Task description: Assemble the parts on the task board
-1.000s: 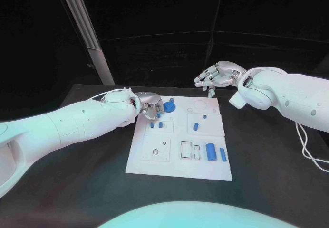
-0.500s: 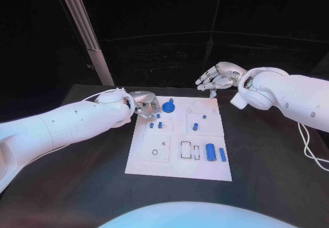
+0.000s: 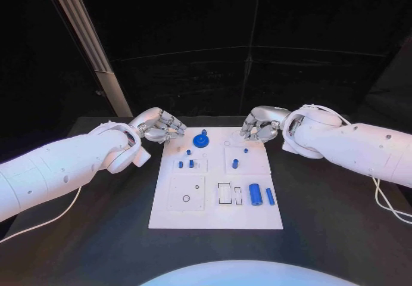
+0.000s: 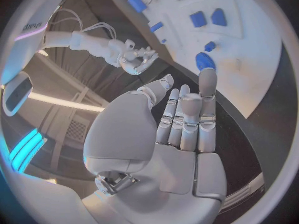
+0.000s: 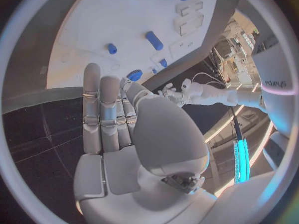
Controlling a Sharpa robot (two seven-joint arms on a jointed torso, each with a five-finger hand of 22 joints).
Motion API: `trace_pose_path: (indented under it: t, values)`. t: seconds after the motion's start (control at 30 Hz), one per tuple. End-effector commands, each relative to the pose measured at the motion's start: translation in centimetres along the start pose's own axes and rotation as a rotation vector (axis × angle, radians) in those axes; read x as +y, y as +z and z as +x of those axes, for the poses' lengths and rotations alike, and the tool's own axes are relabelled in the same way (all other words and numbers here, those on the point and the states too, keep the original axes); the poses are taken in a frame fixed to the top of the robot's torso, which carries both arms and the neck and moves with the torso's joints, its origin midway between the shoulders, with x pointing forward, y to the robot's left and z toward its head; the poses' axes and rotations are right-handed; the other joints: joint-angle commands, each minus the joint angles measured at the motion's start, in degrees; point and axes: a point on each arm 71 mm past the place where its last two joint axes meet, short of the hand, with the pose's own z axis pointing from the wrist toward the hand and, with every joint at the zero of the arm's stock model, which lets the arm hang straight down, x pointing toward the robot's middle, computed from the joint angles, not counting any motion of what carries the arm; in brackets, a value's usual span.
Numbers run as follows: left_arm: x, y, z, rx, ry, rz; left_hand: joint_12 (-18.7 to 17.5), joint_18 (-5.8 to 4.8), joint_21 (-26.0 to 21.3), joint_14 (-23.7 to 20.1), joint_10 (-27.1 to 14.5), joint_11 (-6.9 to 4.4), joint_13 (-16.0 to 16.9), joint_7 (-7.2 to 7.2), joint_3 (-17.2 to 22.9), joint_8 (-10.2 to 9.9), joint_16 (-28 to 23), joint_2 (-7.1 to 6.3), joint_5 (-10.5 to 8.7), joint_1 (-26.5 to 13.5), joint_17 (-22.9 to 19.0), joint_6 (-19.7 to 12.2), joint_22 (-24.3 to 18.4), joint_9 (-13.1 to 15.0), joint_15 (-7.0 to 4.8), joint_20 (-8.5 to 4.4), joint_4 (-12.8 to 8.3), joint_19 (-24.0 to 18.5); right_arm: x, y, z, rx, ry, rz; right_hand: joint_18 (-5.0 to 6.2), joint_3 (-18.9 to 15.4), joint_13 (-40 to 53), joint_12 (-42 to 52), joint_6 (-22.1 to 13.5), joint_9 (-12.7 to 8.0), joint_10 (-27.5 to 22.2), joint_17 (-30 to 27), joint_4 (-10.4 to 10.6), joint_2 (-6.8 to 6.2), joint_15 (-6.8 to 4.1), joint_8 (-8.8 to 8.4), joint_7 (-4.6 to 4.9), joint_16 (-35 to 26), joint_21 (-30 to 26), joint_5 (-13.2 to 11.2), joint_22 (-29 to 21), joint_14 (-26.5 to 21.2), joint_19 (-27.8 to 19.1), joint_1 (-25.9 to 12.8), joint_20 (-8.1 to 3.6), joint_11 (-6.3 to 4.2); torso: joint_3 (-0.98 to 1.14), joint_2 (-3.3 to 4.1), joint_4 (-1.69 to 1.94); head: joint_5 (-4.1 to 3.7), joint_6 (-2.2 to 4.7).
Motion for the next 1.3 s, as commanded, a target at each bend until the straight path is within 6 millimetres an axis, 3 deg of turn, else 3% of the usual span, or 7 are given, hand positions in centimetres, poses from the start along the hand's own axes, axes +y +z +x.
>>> trace_pose_path:
  t: [0.03,0.1,0.2,0.43,1.1,1.3]
  values:
    - [-0.5,-0.4,-1.0,-0.148,-0.384,0.064,0.55,1.12,-2.39,-2.96,-0.88,0.14,-0.12,-0.01,-0.88,0.24,-3.67,0.47,0.15,-0.12,-5.56,0.15,-1.66,-0.12,0.1,0.13,0.08,-1.53,0.4,-0.1,0.2,-0.043,-0.259,0.003,0.17,1.09,-1.39,-1.87,-2.01,-0.25,-1.47,0.18,0.0,-0.95,0.68,-1.67,0.51,0.44,0.28,-1.36,0.18,0.32,-0.56,-1.05,0.28,0.73,0.03,0.07,-0.06,-0.23,0.34]
    - [-0.6,-0.6,-1.0,-0.173,-0.459,0.07,0.96,1.11,-3.32,-4.64,-1.23,0.17,-0.12,0.0,-1.38,0.31,-5.79,0.7,0.14,-0.1,-8.73,0.03,-2.21,-0.16,0.15,0.23,0.2,-2.11,0.6,-0.2,0.8,-0.033,-0.297,0.008,0.17,1.77,-2.38,-2.95,-2.98,-0.22,-2.27,0.42,-0.02,-1.58,0.92,-2.68,0.71,0.78,0.44,-2.24,0.3,0.41,-0.59,-1.68,0.48,1.07,-0.06,0.06,0.03,-0.44,0.43]
    - [-0.7,-1.0,-0.9,-0.19,-0.527,0.075,1.28,1.1,-3.8,-5.27,-1.36,0.18,-0.1,0.02,-1.7,0.38,-6.64,0.99,0.16,-0.24,-10.06,0.01,-2.53,-0.17,0.19,0.27,0.44,-2.27,0.8,-0.4,1.5,-0.014,-0.337,0.013,0.18,2.55,-3.58,-3.99,-3.48,-0.13,-2.83,1.34,-0.07,-2.33,1.14,-3.56,0.84,1.94,0.69,-3.53,0.47,0.73,-0.49,-2.4,0.76,1.37,-0.1,0.02,0.08,-0.54,0.47]
    - [-0.8,-1.5,-0.8,-0.205,-0.575,0.079,1.66,1.1,-4.34,-5.69,-1.52,0.23,-0.09,0.11,-2.02,0.48,-7.1,1.18,0.17,-0.18,-10.66,-0.01,-2.89,-0.17,0.22,0.3,0.5,-2.44,1.1,-0.7,2.6,0.03,-0.374,0.022,0.22,3.98,-5.52,-5.04,-2.98,0.05,-2.89,3.5,-0.33,-3.16,1.38,-4.36,1.02,4.73,1.27,-4.57,0.83,1.38,-0.18,-3.23,1.1,1.65,0.04,0.1,-0.01,-0.4,0.45]
    - [-0.7,-1.6,-0.6,-0.204,-0.587,0.073,2.04,1.1,-4.83,-5.89,-1.79,0.29,-0.09,0.21,-2.22,0.63,-7.34,1.54,0.17,0.0,-11.07,0.03,-3.25,-0.17,0.26,0.32,0.55,-2.48,1.1,-0.3,4.5,0.092,-0.357,0.027,0.23,10.68,-8.9,-5.74,0.05,0.23,-0.42,7.02,-1.49,-2.24,1.34,-4.85,1.08,9.55,3.18,-6.44,2.09,1.98,0.15,-3.48,1.28,1.57,-0.02,0.15,-0.03,-0.03,-0.05]
    - [-0.7,-1.5,-0.6,-0.202,-0.588,0.07,2.06,1.1,-4.87,-5.9,-1.85,0.31,-0.1,0.23,-2.26,0.64,-7.36,1.55,0.18,-0.01,-11.11,0.02,-3.28,-0.17,0.27,0.33,0.56,-2.47,1.3,-0.1,4.9,0.106,-0.344,0.019,-0.31,12.41,-9.71,-5.95,0.85,0.25,0.53,9.47,-1.76,-2.35,1.3,-5.03,0.95,12.67,6.37,-6.55,6.1,2.53,1.26,-4.15,1.29,1.4,-0.03,0.1,-0.05,0.17,-0.27]
